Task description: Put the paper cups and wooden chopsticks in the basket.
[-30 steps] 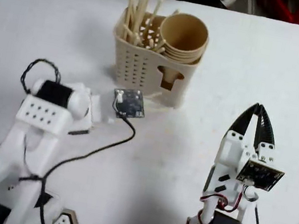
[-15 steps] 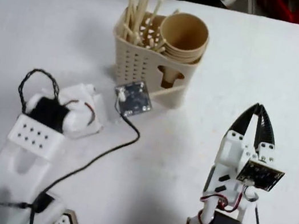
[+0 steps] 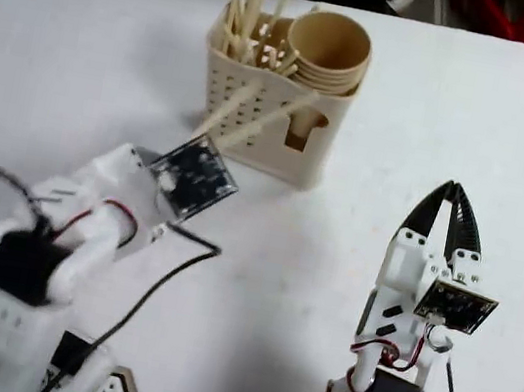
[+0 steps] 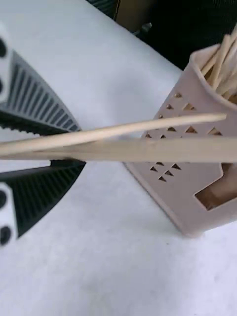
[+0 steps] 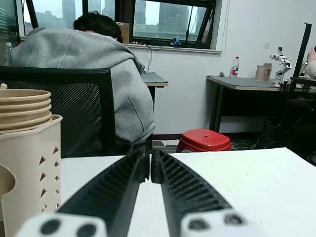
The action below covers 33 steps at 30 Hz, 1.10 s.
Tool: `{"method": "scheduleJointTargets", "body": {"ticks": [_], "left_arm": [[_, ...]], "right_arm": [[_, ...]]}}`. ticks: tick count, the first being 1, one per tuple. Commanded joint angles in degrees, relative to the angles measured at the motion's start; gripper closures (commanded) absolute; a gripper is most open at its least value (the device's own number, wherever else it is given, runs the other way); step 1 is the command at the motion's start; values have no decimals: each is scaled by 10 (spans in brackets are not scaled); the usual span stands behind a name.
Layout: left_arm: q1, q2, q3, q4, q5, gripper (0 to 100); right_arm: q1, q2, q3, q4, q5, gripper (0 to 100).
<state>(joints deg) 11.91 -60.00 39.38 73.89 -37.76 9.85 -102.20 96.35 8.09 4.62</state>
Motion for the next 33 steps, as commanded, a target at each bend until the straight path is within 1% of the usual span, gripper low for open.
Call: {"method": "scheduleJointTargets", "body": {"ticks": [1,7,13,18,22,27,33], "left_arm": [[27,-50,-7,-11,20,976],[73,-99,-9,12,22,976],[75,-144,-9,7,56,976],[75,-157,-4,-42,94,976],[75,-160,-4,-112,134,976],[75,-157,-3,-219,178,976],[75,-157,46,-378,231,977]], "right_arm": [[1,-2,4,-10,-2,981],[1,-2,4,-10,-2,981],[1,-2,4,-10,-2,981],[1,-2,4,-11,-2,981],[1,-2,4,-11,-2,981],[1,-2,4,-11,-2,981],[1,-2,4,-10,-2,981]]}}
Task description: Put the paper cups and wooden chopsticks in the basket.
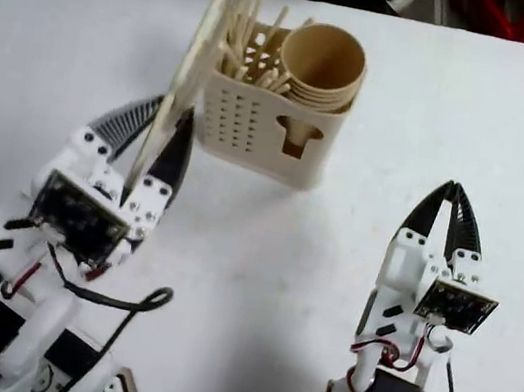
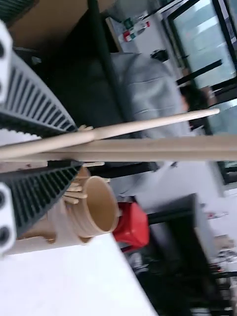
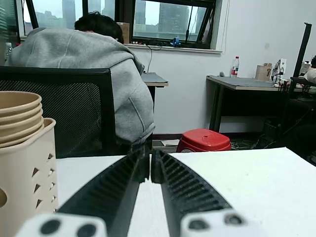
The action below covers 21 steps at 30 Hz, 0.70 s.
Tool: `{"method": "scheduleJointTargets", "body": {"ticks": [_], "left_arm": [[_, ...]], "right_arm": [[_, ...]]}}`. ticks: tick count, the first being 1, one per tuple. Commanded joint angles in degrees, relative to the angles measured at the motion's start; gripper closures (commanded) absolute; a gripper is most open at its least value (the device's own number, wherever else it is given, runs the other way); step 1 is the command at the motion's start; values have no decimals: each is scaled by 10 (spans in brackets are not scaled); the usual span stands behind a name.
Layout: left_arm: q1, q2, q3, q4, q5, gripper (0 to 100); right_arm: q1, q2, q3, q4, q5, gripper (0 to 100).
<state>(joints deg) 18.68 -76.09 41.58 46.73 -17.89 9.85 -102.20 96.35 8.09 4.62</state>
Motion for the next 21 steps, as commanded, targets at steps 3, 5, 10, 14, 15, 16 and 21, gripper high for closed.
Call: {"method": "scheduleJointTargets", "body": {"ticks": [3,5,10,14,15,16,21], "left_arm": [[10,4,64,-193,48,977],[20,4,90,-249,47,977],[32,19,132,-356,45,977],[29,97,112,-407,47,977],[29,123,103,-418,47,977],[29,147,91,-431,47,977],[28,262,22,-468,47,977]], "right_arm": [[0,-2,4,-9,-2,981],[0,-2,4,-9,-2,981],[-17,0,4,-9,-1,981],[-17,0,5,-9,-1,981],[-17,-1,5,-9,-1,981],[-17,-1,5,-9,-1,981],[-17,-1,5,-9,-1,981]]}}
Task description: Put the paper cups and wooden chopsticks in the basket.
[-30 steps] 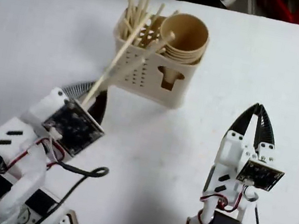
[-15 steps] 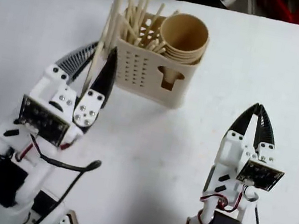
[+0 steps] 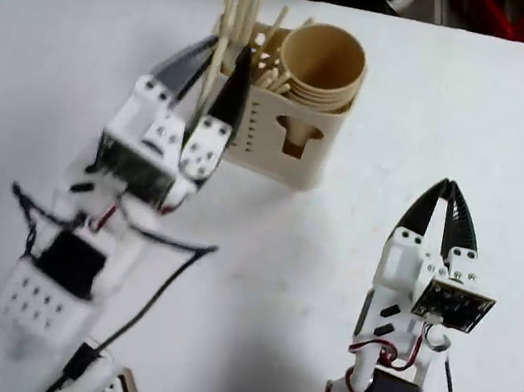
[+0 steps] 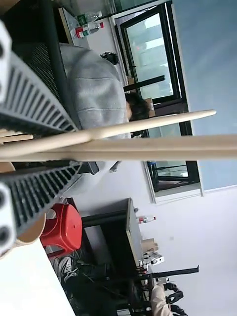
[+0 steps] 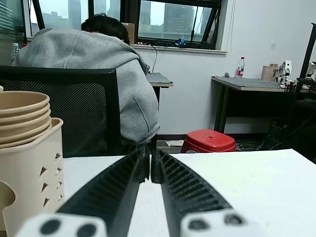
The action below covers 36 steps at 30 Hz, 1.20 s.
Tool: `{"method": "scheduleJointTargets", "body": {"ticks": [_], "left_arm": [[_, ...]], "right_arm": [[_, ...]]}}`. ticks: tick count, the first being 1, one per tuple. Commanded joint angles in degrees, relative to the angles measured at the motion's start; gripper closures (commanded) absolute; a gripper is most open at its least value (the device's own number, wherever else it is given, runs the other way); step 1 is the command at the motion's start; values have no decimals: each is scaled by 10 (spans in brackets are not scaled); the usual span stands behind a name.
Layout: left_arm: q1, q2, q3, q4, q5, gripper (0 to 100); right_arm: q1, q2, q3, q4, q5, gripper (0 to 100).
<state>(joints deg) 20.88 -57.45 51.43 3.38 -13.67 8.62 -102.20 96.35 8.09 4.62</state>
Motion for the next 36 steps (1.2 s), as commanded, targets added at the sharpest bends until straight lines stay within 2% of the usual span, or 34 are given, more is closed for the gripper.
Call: {"method": "scheduleJointTargets", "body": {"ticks": [1,7,15,23,28,36], "left_arm": [[6,97,-91,-40,5,977],[1,203,-156,-69,5,977],[-49,303,-185,-101,5,977],[-63,274,-116,-97,6,971],[-60,225,-56,-97,6,884],[-61,162,-17,-79,6,876]], "right_arm": [[-5,-1,5,-9,-1,981],[-5,-2,5,-9,-1,981],[-5,-2,5,-9,-1,981],[-5,-2,5,-9,-1,981],[-5,-2,5,-9,-1,981],[-5,-2,5,-9,-1,981]]}}
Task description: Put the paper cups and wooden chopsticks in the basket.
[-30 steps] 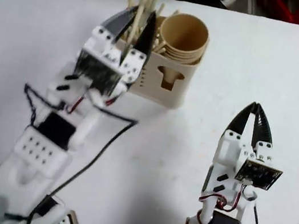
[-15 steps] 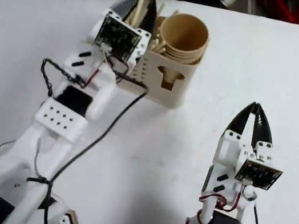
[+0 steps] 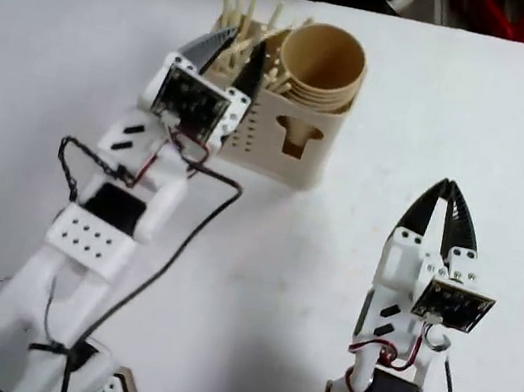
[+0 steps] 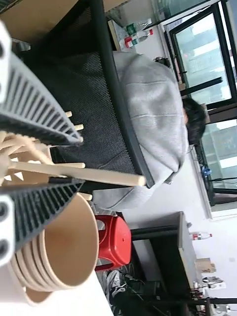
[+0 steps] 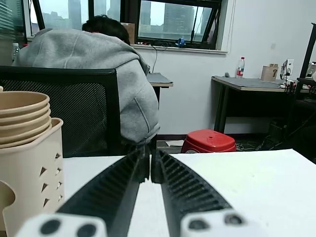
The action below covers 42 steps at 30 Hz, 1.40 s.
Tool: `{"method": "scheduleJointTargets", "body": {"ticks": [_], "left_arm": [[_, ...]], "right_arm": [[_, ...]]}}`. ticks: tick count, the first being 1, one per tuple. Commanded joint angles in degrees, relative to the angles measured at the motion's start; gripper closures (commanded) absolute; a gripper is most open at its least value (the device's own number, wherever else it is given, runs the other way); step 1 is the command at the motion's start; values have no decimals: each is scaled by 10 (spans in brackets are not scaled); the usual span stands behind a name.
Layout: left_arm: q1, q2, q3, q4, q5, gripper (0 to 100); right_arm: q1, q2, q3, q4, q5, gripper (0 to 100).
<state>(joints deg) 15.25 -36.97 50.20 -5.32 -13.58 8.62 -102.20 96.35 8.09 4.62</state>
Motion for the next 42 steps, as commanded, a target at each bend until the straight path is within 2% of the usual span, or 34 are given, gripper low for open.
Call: {"method": "scheduleJointTargets", "body": {"ticks": [1,15,19,26,30,34,39,42], "left_arm": [[-6,-48,-6,21,5,876],[-7,-211,-10,240,5,874],[-7,-260,-9,311,5,833],[-7,-360,-9,439,1,831],[-29,-414,-9,504,0,831],[-67,-442,16,537,-1,831],[-72,-451,87,549,-87,828],[-72,-427,120,549,-90,828]], "right_arm": [[-5,-2,5,-9,-1,981],[-5,-2,5,-9,-1,981],[-5,-2,5,-9,-1,981],[-5,-2,5,-9,-1,981],[-5,-2,5,-9,-1,981],[-6,-2,5,-9,-1,981],[-6,-1,5,-9,-1,981],[-6,-1,5,-9,-1,981]]}}
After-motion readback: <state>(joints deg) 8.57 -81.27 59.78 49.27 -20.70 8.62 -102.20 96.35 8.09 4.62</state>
